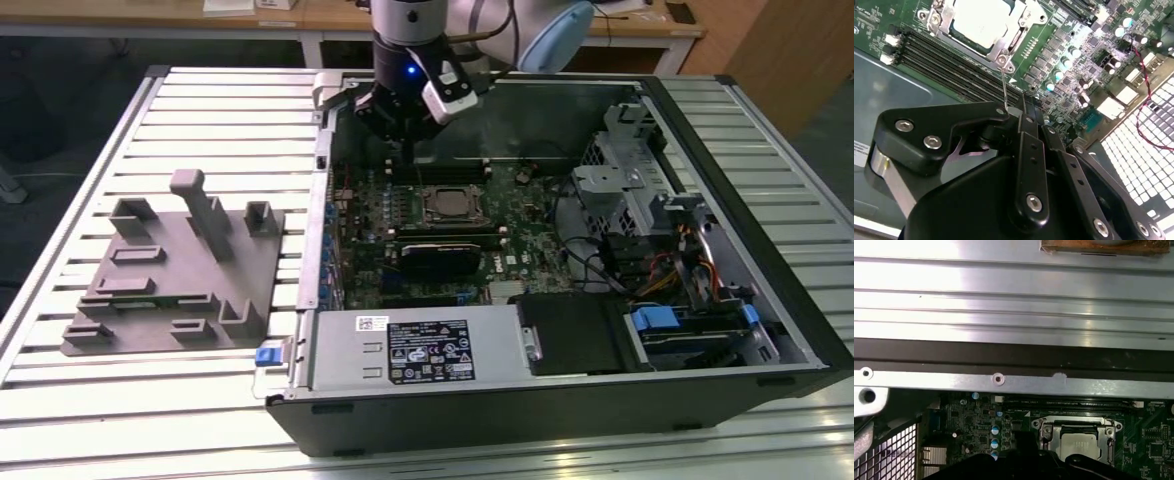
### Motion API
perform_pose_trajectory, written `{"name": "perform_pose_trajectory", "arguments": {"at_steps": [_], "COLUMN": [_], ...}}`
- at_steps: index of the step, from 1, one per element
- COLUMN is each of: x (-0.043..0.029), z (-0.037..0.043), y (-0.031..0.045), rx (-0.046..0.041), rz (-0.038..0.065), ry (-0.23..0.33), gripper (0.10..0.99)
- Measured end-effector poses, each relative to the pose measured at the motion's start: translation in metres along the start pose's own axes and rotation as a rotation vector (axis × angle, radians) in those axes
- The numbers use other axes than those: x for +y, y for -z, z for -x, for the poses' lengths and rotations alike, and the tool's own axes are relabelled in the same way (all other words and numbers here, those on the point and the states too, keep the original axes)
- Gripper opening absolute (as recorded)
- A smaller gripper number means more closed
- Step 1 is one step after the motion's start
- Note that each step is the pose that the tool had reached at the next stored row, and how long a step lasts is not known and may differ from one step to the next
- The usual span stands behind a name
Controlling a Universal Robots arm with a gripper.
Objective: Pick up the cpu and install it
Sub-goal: 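Install the first cpu locking lever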
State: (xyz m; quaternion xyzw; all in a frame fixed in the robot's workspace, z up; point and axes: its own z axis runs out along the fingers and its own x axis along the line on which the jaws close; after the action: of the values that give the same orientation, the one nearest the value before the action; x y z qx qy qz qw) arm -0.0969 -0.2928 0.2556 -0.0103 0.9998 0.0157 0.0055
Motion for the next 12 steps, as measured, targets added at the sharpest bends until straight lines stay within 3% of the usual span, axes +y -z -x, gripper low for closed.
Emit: {"name": "perform_pose_trajectory", "arguments": {"at_steps": [6,12], "x": [0.0002,0.0002], "z": [0.01,0.027], "y": [-0.0009,-0.0029], "rx": [0.0002,0.0001], "rz": [0.0,0.0], "ry": [0.0,0.0], "gripper": [0.106,0.106]}}
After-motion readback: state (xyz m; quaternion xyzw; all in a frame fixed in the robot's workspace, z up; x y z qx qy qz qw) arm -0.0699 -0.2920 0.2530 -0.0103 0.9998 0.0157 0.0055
